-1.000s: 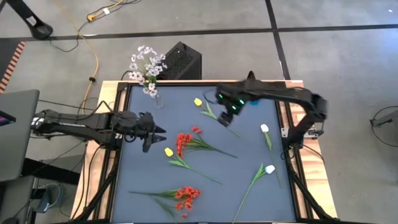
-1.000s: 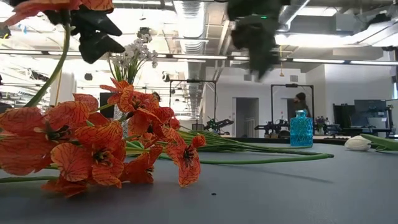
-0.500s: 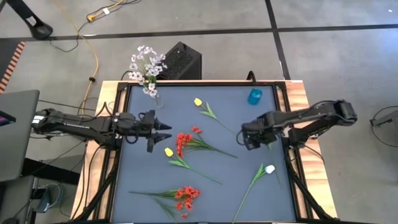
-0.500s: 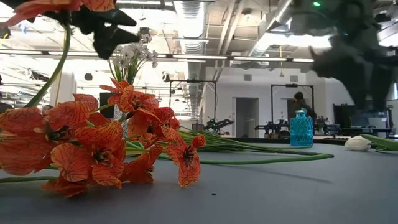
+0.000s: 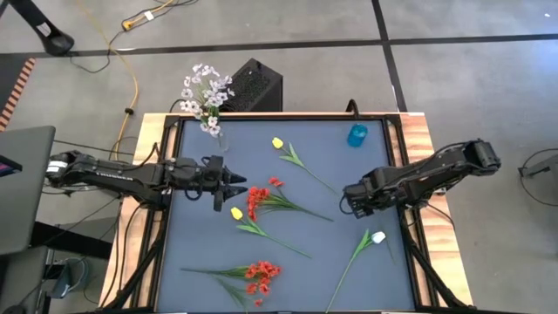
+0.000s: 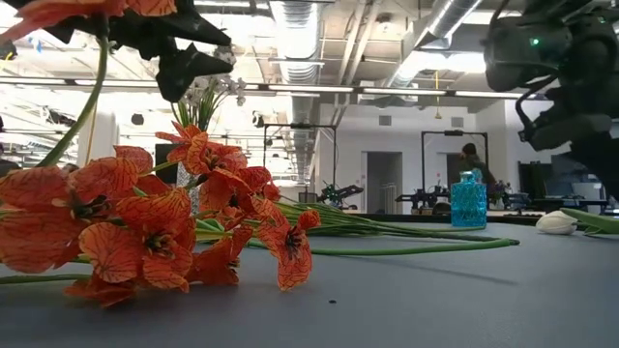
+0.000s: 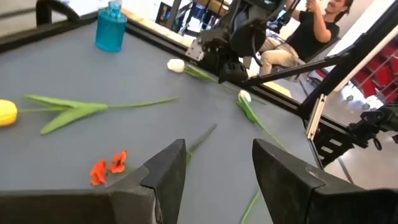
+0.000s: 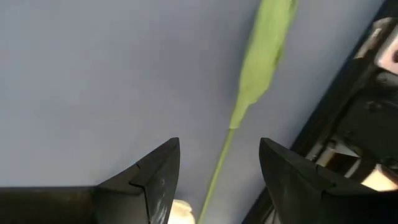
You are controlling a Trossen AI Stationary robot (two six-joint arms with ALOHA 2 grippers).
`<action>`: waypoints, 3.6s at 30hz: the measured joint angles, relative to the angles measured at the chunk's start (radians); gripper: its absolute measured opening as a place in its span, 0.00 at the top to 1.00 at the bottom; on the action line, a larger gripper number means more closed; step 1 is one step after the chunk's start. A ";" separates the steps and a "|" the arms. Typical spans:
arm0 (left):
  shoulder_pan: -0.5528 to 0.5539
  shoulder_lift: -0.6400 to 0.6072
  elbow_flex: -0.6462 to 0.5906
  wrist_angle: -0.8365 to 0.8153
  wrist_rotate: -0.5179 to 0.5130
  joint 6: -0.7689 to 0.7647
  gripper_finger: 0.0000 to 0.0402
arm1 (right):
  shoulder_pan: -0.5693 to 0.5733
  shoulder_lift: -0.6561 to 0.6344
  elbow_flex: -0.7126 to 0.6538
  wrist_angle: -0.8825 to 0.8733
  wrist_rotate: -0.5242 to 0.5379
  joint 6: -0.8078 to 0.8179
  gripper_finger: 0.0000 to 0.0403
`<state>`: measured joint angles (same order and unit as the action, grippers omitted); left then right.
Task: Sort flowers into vase by color
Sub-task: Put the top white tulip flower into the transparent vase
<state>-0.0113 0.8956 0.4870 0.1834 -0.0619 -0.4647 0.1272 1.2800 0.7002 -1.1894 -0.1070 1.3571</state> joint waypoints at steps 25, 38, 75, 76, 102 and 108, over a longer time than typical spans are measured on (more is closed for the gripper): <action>0.000 0.021 0.000 0.013 0.030 -0.019 0.57 | 0.344 0.278 -0.034 0.148 0.111 0.584 0.42; 0.000 0.021 0.000 0.008 0.111 -0.080 0.57 | 0.301 0.112 -0.004 0.177 0.182 0.550 0.94; -0.001 0.050 0.023 0.477 -0.002 -0.175 0.57 | -0.179 0.259 0.235 1.945 -0.073 -0.957 0.95; -0.002 0.066 0.031 0.476 0.008 -0.172 0.57 | -0.179 0.284 0.254 1.950 -0.088 -0.953 0.95; -0.034 0.178 0.047 0.504 0.058 -0.025 0.89 | -0.184 0.456 0.459 1.954 -0.183 -0.862 0.93; -0.034 0.178 0.047 0.494 0.058 -0.030 0.99 | -0.184 0.456 0.459 1.950 -0.183 -0.851 0.85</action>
<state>-0.0448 1.0733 0.5343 0.6779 -0.0044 -0.4944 -0.0570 1.7359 1.1587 0.7604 -0.2901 0.5062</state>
